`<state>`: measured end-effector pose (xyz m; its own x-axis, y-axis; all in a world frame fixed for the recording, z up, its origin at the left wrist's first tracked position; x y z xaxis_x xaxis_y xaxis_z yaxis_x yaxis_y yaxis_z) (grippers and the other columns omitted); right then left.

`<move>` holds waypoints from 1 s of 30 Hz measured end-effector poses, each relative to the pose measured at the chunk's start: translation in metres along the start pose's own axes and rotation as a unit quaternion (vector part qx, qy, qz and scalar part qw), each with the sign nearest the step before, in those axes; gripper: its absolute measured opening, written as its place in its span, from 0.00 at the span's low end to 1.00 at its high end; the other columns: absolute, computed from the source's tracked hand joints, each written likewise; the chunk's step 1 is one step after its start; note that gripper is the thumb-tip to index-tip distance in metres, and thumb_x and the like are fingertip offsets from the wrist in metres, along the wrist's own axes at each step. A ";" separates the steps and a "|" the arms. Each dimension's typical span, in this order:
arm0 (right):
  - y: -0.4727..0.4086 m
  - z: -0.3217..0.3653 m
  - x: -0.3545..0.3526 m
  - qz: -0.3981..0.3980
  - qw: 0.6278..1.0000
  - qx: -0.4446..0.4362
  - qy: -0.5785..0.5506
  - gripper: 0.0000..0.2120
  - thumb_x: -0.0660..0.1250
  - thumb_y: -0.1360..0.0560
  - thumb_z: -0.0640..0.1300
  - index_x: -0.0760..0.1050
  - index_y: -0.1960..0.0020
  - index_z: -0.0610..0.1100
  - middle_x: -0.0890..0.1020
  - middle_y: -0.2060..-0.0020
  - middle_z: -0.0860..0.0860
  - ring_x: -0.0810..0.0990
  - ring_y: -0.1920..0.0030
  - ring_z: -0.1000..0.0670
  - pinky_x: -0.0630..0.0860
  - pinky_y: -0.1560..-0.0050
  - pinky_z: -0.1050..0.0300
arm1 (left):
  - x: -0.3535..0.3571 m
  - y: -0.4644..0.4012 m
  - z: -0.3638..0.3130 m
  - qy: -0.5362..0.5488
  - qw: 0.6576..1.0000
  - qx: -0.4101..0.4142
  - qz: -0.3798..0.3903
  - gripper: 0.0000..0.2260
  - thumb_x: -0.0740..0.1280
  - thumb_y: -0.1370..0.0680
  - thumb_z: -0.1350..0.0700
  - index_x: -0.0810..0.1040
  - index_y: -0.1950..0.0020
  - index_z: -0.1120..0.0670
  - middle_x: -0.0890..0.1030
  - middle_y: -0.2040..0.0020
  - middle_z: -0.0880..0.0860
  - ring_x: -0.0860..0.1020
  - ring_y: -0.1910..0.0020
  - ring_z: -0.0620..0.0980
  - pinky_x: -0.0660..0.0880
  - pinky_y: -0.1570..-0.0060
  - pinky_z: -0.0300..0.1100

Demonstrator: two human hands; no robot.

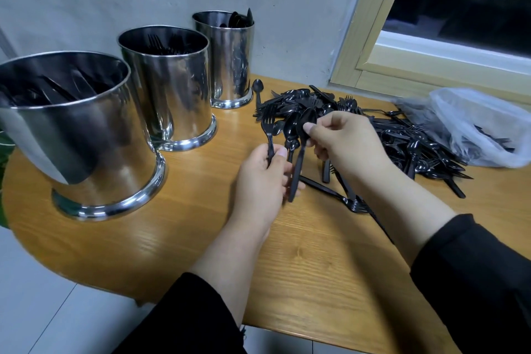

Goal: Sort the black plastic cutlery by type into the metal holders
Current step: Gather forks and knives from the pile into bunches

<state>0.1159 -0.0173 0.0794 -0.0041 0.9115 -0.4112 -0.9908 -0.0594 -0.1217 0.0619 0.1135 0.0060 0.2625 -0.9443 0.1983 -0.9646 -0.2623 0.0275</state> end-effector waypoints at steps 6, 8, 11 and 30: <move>-0.012 -0.009 0.016 -0.019 0.997 -0.011 0.070 0.11 0.73 0.25 0.48 0.77 0.62 0.44 0.84 0.69 0.48 0.76 0.70 0.51 0.77 0.62 0.50 | 0.000 -0.001 -0.001 -0.016 1.000 0.016 0.009 0.06 0.63 0.14 0.53 0.78 0.46 0.51 0.85 0.61 0.51 0.71 0.72 0.48 0.68 0.73 0.39; -0.016 -0.009 0.018 -0.015 0.996 -0.015 0.082 0.13 0.73 0.24 0.50 0.78 0.61 0.43 0.83 0.69 0.48 0.76 0.70 0.52 0.75 0.63 0.52 | -0.001 -0.002 0.001 -0.003 1.000 0.010 -0.001 0.05 0.64 0.15 0.53 0.79 0.47 0.50 0.84 0.62 0.50 0.68 0.72 0.47 0.66 0.73 0.39; -0.025 -0.010 0.015 -0.053 0.991 -0.028 0.123 0.19 0.67 0.21 0.56 0.78 0.57 0.40 0.83 0.65 0.43 0.79 0.67 0.47 0.75 0.63 0.52 | -0.006 -0.005 0.004 0.005 0.999 0.010 -0.033 0.05 0.64 0.15 0.53 0.80 0.48 0.50 0.81 0.64 0.47 0.67 0.73 0.45 0.65 0.70 0.41; -0.062 -0.029 0.054 0.035 0.876 -0.094 0.472 0.08 0.65 0.26 0.42 0.74 0.63 0.40 0.77 0.67 0.46 0.76 0.65 0.43 0.65 0.71 0.57 | -0.011 -0.007 0.003 0.046 0.996 0.007 -0.081 0.06 0.63 0.15 0.56 0.79 0.48 0.53 0.79 0.67 0.46 0.66 0.74 0.46 0.63 0.74 0.40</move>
<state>0.1808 0.0243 0.0386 0.1374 0.1648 -0.9767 -0.9524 -0.2489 -0.1760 0.0663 0.1251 0.0005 0.4106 -0.8673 0.2814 -0.9091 -0.4131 0.0535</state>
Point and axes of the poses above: each hand's wrist, its own y-axis away from the middle knuckle, its own x-axis out of the palm, z = x × y, the point moved 4 cm from there along -y, towards the middle knuckle
